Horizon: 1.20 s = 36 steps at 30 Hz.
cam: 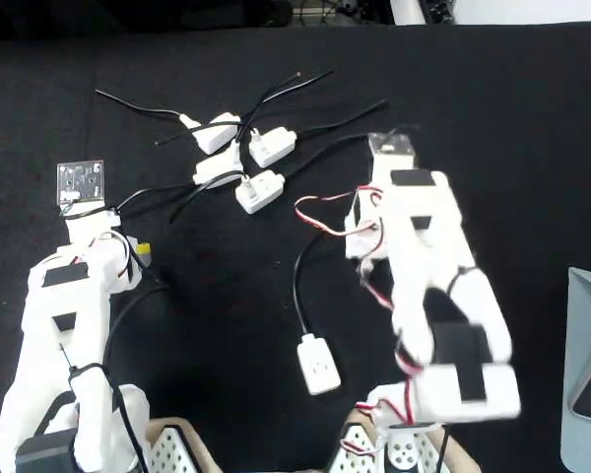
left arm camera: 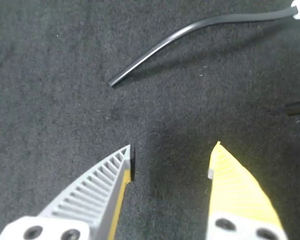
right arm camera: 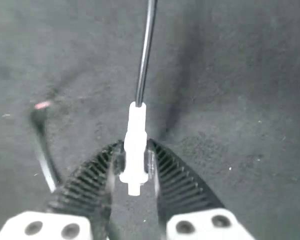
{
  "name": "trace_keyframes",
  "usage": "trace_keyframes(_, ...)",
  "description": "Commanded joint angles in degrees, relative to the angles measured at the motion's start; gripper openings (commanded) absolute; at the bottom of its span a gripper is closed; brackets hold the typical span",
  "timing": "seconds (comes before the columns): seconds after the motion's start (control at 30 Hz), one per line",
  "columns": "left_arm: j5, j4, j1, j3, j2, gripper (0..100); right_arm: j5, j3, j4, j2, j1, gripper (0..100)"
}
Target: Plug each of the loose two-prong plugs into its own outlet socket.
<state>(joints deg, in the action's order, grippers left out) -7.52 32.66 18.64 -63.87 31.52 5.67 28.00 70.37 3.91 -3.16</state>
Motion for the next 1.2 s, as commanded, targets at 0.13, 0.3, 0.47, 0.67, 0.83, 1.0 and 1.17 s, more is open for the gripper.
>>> trace_keyframes(0.13, -0.09, -5.54, -3.65, 1.27, 1.14, 25, 0.18, 12.88, -6.59, 27.47, -10.73, 1.2)
trace_keyframes(0.3, 5.54, -5.36, -5.41, 5.41, 1.14, 25, 0.09, 23.6, -17.23, 40.31, -17.05, 1.2)
trace_keyframes(0.47, 11.08, -5.27, -9.01, 9.36, 1.14, 25, 0.62, 28.0, -23.74, 45.85, -22.59, 1.2)
trace_keyframes(0.67, 12.04, -5.19, -15.25, 12.18, 1.14, 25, 2.99, 30.02, -30.42, 47.43, -26.46, 1.2)
trace_keyframes(0.83, 12.04, -5.19, -18.07, 12.97, 1.76, 25, 5.71, 33.63, -35.78, 47.43, -28.04, 1.2)
trace_keyframes(1.0, 12.04, -5.19, -21.14, 11.03, 9.67, 25, 5.8, 36.53, -39.47, 47.43, -29.63, 1.2)
trace_keyframes(1.17, 12.04, -5.19, -25.98, 8.13, 18.11, 25, 5.89, 36.62, -39.3, 47.43, -32.09, 1.2)
